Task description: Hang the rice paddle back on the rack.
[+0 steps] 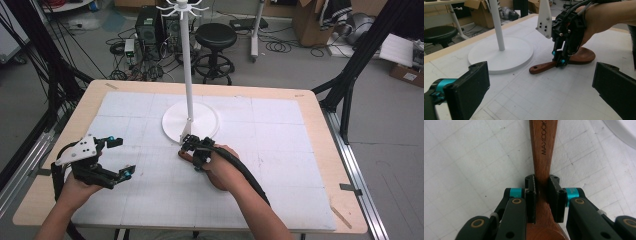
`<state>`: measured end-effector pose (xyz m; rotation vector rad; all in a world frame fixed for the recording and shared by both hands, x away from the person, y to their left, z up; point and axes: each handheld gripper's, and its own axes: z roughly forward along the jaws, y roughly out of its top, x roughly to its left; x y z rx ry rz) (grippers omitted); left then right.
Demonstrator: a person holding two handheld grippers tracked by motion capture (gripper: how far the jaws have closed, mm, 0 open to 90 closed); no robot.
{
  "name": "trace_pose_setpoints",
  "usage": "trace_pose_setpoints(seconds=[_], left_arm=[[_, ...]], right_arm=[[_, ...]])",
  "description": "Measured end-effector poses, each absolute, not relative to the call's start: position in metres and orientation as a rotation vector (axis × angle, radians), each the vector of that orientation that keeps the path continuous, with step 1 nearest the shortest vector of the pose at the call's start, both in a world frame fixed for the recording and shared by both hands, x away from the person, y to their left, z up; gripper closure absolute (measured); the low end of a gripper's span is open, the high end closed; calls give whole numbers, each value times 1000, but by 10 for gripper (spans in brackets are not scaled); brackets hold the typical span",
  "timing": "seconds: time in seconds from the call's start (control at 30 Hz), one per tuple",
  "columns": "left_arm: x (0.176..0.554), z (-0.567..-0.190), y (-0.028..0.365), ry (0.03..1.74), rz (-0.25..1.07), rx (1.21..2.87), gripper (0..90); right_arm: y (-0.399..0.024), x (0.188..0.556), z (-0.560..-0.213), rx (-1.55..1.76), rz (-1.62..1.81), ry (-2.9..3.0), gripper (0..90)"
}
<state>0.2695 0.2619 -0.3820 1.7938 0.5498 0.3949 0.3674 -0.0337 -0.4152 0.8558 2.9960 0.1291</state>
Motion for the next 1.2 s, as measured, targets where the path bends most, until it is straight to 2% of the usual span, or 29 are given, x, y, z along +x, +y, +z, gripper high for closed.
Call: trace_pose_setpoints(seconds=[0.77,1.2], left_arm=[[270,-382,263,553,400,1791,18],[270,-382,263,559,399,1785,18]], right_arm=[[-53,371,-412,721,317,3113,785],[-77,366,-393,680,560,3138,785]])
